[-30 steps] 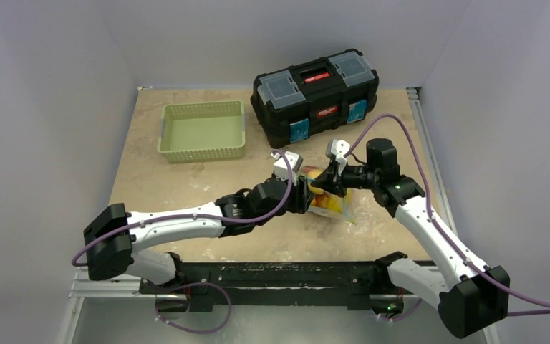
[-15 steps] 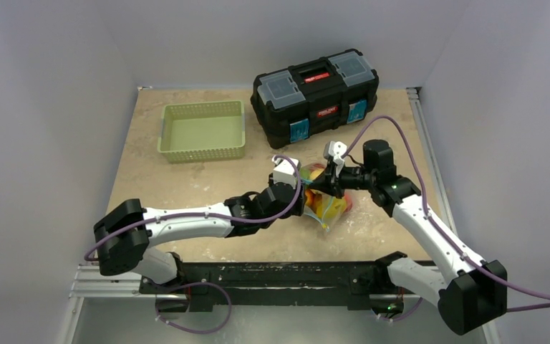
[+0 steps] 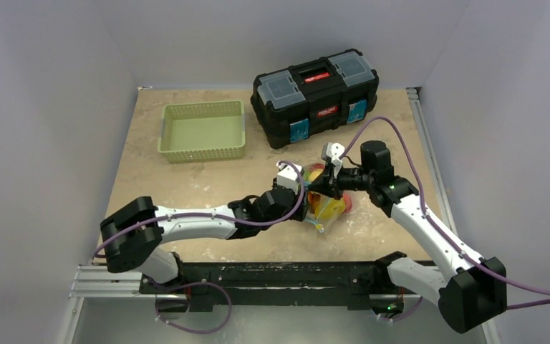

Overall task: Open the zip-top bag and remove the fake food
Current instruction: Pick up the fake fruit from the zipper food storage bag.

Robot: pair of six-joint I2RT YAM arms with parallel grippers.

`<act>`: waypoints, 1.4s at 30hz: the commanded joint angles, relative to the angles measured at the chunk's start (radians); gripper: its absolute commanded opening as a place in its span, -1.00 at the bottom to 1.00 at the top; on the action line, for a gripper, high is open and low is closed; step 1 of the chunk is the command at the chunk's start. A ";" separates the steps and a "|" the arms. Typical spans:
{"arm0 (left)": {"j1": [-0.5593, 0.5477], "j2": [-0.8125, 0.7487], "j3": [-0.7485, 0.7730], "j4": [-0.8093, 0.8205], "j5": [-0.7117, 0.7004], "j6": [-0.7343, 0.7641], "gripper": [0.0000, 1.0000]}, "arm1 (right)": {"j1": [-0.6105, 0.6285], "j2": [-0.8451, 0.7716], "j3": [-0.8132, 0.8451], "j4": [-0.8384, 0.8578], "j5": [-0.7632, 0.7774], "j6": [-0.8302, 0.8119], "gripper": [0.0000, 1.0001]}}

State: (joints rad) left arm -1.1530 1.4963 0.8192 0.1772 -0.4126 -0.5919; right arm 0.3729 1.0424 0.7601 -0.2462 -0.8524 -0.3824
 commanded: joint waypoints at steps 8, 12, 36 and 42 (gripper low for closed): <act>0.056 0.105 -0.013 0.127 0.048 -0.082 0.12 | 0.002 0.004 -0.015 0.038 -0.002 0.000 -1.00; 0.055 0.147 0.000 0.121 0.027 -0.086 0.17 | 0.002 0.010 -0.020 0.047 0.007 0.003 -1.00; 0.097 0.305 -0.015 0.345 0.104 0.007 0.23 | 0.008 0.051 -0.033 0.073 0.026 0.024 -1.00; 0.104 0.333 0.019 0.306 0.058 -0.013 0.19 | 0.007 0.050 -0.034 0.072 0.024 0.023 -1.00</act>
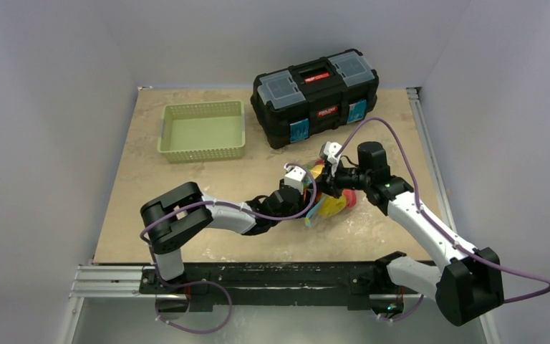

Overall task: Open the zip-top bag and remove the fake food
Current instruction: Pick up the fake fruit from the zipper food storage bag.

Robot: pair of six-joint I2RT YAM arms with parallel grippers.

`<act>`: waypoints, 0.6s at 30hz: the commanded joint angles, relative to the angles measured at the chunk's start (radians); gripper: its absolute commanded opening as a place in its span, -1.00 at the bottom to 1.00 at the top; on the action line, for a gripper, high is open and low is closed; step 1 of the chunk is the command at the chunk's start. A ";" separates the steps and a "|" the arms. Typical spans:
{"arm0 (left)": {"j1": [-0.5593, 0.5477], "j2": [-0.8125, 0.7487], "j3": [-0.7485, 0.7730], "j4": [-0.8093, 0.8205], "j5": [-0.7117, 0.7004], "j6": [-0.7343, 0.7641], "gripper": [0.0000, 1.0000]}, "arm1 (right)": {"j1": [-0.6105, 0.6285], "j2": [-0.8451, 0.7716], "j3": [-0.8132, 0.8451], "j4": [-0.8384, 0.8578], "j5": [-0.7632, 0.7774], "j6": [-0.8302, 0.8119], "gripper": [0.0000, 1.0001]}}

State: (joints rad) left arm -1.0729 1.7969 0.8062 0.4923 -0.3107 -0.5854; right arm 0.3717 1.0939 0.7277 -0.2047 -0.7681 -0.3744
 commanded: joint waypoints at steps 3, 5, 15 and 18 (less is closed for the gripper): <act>0.027 0.038 0.046 -0.014 -0.060 -0.030 0.05 | 0.007 -0.001 -0.002 0.029 -0.059 0.015 -1.00; 0.028 0.036 0.052 -0.022 -0.064 -0.031 -0.05 | 0.008 -0.003 -0.001 0.028 -0.059 0.012 -1.00; 0.028 -0.080 0.025 -0.089 -0.014 -0.023 -1.00 | 0.005 -0.008 -0.002 0.017 -0.039 -0.005 -1.00; 0.027 -0.137 0.013 -0.134 -0.001 -0.020 -1.00 | 0.003 -0.015 -0.001 0.013 -0.034 -0.012 -1.00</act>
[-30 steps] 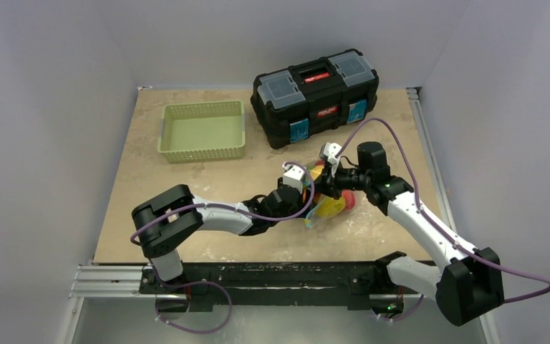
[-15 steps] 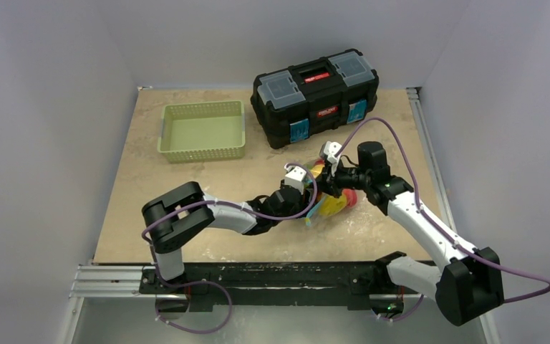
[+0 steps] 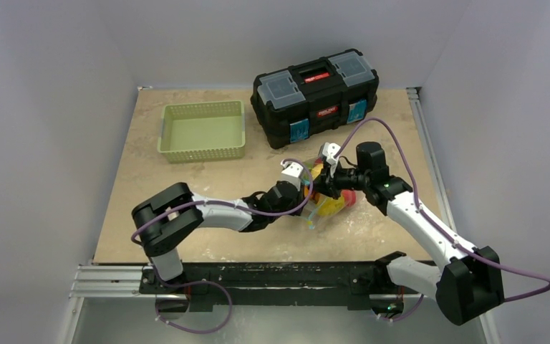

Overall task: Open the zip-top bag and remove the fake food
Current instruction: Pick up the fake fruit from the zipper food storage bag.

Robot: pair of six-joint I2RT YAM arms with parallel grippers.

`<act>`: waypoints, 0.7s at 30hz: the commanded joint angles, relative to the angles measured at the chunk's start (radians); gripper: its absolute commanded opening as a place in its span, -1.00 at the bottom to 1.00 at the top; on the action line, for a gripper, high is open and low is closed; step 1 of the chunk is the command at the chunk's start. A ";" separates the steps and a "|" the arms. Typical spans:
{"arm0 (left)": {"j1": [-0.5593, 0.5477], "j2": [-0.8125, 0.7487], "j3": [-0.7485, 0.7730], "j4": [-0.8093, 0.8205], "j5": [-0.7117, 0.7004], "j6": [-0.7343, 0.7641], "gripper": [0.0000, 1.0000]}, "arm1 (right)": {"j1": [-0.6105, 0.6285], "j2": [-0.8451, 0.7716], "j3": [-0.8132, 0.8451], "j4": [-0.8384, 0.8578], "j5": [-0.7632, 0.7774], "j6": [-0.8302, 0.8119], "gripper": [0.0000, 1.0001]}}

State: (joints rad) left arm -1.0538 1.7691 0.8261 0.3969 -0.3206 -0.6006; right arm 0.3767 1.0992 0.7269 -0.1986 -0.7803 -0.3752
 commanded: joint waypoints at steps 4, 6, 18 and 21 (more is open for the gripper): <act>0.005 -0.176 -0.035 -0.079 0.029 -0.013 -1.00 | -0.005 -0.026 -0.002 0.001 -0.019 -0.019 -1.00; 0.001 -0.204 -0.053 -0.095 0.040 -0.022 -1.00 | -0.004 -0.030 -0.003 -0.001 -0.015 -0.025 -1.00; -0.008 -0.342 -0.050 -0.285 0.104 -0.063 -1.00 | -0.005 -0.017 0.002 -0.032 -0.019 -0.062 -1.00; -0.008 -0.371 -0.026 -0.356 0.135 -0.056 -1.00 | -0.003 -0.015 0.002 -0.034 -0.027 -0.066 -1.00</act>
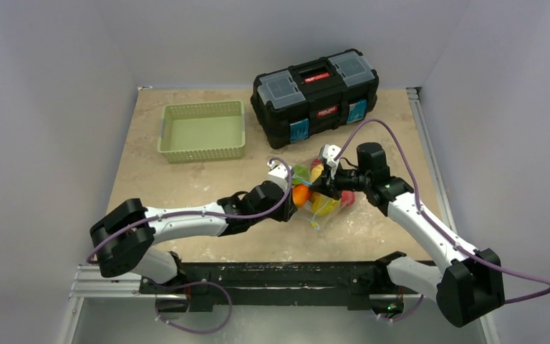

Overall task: Open the zip-top bag and remove the fake food
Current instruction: Pick up the fake fruit from the zipper food storage bag, then place the fake fruit in the bin.

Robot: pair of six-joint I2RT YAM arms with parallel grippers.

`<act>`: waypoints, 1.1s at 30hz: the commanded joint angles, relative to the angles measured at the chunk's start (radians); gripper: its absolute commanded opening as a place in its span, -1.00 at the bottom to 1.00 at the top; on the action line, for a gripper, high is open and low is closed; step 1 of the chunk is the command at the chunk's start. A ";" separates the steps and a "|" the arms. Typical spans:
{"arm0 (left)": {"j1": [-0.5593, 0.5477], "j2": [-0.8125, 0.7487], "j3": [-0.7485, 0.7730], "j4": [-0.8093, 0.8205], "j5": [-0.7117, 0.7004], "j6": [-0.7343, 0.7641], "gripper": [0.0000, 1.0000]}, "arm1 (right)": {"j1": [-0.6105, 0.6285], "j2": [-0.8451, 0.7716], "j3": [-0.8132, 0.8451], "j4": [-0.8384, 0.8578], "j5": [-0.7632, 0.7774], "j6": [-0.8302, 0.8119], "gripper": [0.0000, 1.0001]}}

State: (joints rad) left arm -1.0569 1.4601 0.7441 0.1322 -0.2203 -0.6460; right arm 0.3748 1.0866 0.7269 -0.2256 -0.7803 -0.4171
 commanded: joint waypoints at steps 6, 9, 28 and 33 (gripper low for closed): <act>-0.005 -0.079 0.084 -0.206 0.115 -0.005 -1.00 | -0.001 -0.005 0.002 -0.012 -0.033 -0.028 -1.00; -0.005 -0.102 0.079 -0.235 0.124 -0.004 -1.00 | -0.001 -0.005 0.003 -0.014 -0.033 -0.029 -1.00; -0.003 -0.295 0.051 -0.335 0.141 0.050 -1.00 | -0.002 -0.009 0.006 -0.023 -0.036 -0.040 -1.00; -0.003 -0.345 0.048 -0.375 0.159 0.089 -1.00 | -0.001 -0.008 0.007 -0.024 -0.034 -0.041 -1.00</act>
State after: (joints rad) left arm -1.0569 1.1713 0.7937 -0.2199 -0.0841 -0.6075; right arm 0.3748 1.0866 0.7269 -0.2470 -0.7986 -0.4423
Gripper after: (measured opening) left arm 0.247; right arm 0.004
